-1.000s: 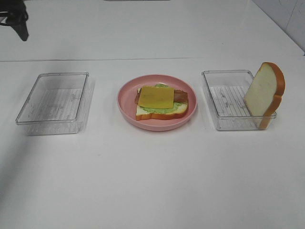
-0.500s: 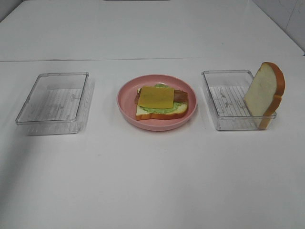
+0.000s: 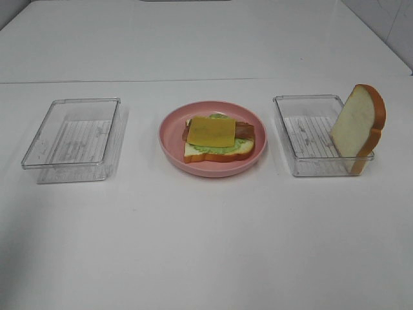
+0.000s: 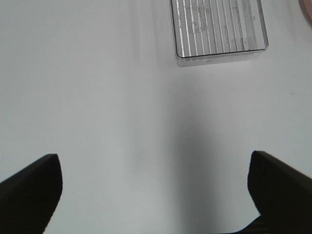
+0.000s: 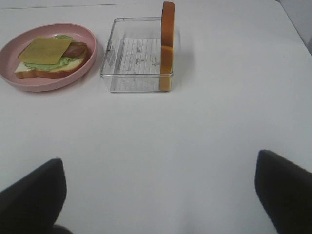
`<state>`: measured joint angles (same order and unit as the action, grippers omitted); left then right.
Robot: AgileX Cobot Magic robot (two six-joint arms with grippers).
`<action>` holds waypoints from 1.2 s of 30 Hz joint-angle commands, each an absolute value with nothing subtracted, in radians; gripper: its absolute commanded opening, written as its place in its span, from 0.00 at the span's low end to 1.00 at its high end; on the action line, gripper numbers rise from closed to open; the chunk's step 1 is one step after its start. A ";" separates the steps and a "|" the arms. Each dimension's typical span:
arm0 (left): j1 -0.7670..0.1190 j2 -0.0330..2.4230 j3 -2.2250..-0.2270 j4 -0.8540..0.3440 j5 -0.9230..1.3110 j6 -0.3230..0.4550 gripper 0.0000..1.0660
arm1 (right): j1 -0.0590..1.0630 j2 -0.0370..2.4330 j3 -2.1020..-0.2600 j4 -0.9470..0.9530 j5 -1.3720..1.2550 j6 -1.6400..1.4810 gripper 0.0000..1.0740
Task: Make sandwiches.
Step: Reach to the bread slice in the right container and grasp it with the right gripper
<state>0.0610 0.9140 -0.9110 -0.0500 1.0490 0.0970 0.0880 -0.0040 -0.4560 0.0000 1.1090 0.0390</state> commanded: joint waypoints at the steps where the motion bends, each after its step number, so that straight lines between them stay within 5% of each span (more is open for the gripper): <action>1: 0.059 0.787 -0.835 -0.062 1.042 0.105 0.92 | 0.087 -0.032 -0.453 -0.005 1.100 0.033 0.92; 16: 0.059 0.110 -0.523 -0.088 1.091 0.126 0.92 | 0.087 -0.032 -0.453 -0.005 1.100 0.033 0.92; 36: 0.059 -0.023 -0.516 -0.087 1.078 0.053 0.92 | 0.087 -0.030 -0.453 -0.009 1.100 0.033 0.92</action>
<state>0.0610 -0.0060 -0.5210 -0.0880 1.0830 0.0650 0.0880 -0.0040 -0.4560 0.0000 1.1090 0.0390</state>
